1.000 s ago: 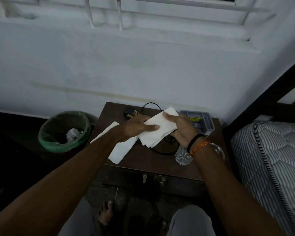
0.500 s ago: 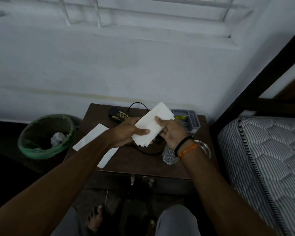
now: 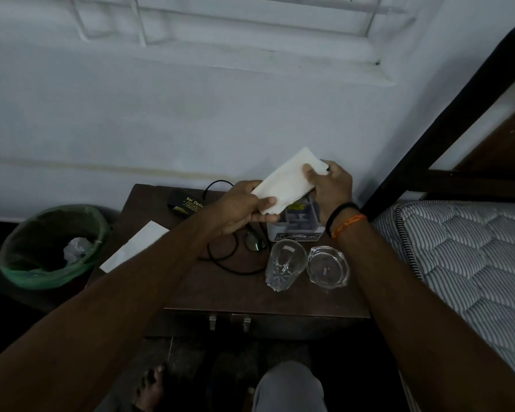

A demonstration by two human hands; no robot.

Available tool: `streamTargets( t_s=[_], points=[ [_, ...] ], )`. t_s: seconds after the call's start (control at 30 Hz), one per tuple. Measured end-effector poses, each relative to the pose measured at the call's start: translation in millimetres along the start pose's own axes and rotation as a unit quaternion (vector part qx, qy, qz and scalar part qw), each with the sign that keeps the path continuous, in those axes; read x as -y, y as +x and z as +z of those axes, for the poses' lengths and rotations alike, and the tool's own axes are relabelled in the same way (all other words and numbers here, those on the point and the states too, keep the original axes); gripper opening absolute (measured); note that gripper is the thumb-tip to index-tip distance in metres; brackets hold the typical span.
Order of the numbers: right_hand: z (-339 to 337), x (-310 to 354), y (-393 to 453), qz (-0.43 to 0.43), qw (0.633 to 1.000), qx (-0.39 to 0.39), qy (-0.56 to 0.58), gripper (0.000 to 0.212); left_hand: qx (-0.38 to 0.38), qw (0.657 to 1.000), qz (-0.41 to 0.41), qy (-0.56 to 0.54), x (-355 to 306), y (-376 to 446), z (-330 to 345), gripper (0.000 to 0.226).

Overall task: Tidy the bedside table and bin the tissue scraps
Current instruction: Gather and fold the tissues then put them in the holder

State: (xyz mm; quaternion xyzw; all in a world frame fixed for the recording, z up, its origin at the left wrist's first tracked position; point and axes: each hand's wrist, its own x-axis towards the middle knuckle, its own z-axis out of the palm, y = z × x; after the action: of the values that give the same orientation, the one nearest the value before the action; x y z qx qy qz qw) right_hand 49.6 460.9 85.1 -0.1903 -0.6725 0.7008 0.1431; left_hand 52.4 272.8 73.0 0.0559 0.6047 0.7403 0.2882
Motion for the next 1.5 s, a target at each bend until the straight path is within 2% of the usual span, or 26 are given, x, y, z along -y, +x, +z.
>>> streamTargets(
  t_s=[0.13, 0.2, 0.23, 0.3, 0.33, 0.43, 0.53, 0.6, 0.7, 0.8, 0.87, 0.93, 1.0, 1.1, 1.2, 1.37, 1.5],
  points=[
    [-14.1, 8.2, 15.0, -0.039, 0.998, -0.052, -0.015, 0.018, -0.029, 1.000, 0.007, -0.006, -1.5, 12.7, 8.7, 0.035],
    [-19.7, 9.6, 17.9, -0.002, 0.997, -0.073, 0.010, 0.034, -0.049, 0.999, 0.013, -0.004, 0.8, 18.2, 10.6, 0.032],
    [-23.0, 8.4, 17.9, 0.032, 0.998, -0.050, 0.020, 0.046, -0.057, 0.998, 0.015, -0.004, 1.9, 21.0, 11.3, 0.029],
    [-29.0, 4.5, 14.9, 0.104, 0.993, 0.051, 0.023, 0.072, -0.068, 0.998, 0.017, -0.004, 3.1, 27.3, 13.4, 0.025],
    [-31.1, 2.9, 12.8, 0.129, 0.987, 0.098, 0.007, 0.075, -0.070, 0.997, 0.016, -0.004, 3.6, 30.7, 14.5, 0.026],
    [-31.8, -3.5, 10.2, 0.152, 0.971, 0.184, -0.025, 0.041, -0.064, 0.998, 0.005, 0.013, 6.0, 38.6, 19.1, 0.032],
    [-30.0, -5.6, 13.0, 0.151, 0.974, 0.169, -0.014, 0.038, -0.044, 0.997, -0.004, 0.056, 11.7, 48.3, 23.3, 0.035],
    [-29.8, -5.5, 21.9, 0.122, 0.981, 0.142, -0.050, 0.035, -0.047, 0.990, -0.015, 0.130, 12.7, 56.2, 25.8, 0.036],
    [-31.7, 0.2, 39.7, 0.050, 0.986, 0.104, -0.120, 0.032, -0.086, 0.946, -0.002, 0.314, 10.8, 71.0, 23.9, 0.030],
    [-33.0, 3.9, 50.8, -0.008, 0.970, 0.099, -0.221, 0.014, -0.145, 0.912, 0.044, 0.382, 7.7, 78.5, 18.4, 0.026],
    [-30.8, 5.6, 50.5, -0.050, 0.946, 0.103, -0.302, 0.032, -0.156, 0.900, 0.071, 0.400, 6.0, 82.4, 16.3, 0.025],
    [-27.2, 1.5, 53.2, -0.087, 0.912, 0.114, -0.385, 0.017, -0.139, 0.900, 0.074, 0.407, 4.1, 84.8, 16.0, 0.019],
    [-25.2, -2.1, 54.0, -0.108, 0.877, 0.121, -0.453, 0.023, -0.127, 0.902, 0.067, 0.408, 3.5, 87.6, 14.7, 0.017],
    [-25.0, -9.3, 52.8, -0.100, 0.868, 0.114, -0.473, 0.024, -0.113, 0.897, 0.064, 0.422, 7.0, 92.4, 13.7, 0.026],
    [-27.4, -16.2, 50.7, -0.093, 0.874, 0.110, -0.463, 0.026, -0.110, 0.897, 0.063, 0.425, 11.5, 97.2, 13.7, 0.022],
    [-29.9, -18.6, 52.7, -0.081, 0.889, 0.121, -0.434, 0.029, -0.123, 0.863, 0.088, 0.482, 12.2, 101.3, 15.2, 0.017],
    [-30.4, -18.2, 56.8, -0.077, 0.831, 0.127, -0.536, 0.028, -0.130, 0.856, 0.097, 0.490, 12.0, 102.6, 15.2, 0.020]
  ],
)
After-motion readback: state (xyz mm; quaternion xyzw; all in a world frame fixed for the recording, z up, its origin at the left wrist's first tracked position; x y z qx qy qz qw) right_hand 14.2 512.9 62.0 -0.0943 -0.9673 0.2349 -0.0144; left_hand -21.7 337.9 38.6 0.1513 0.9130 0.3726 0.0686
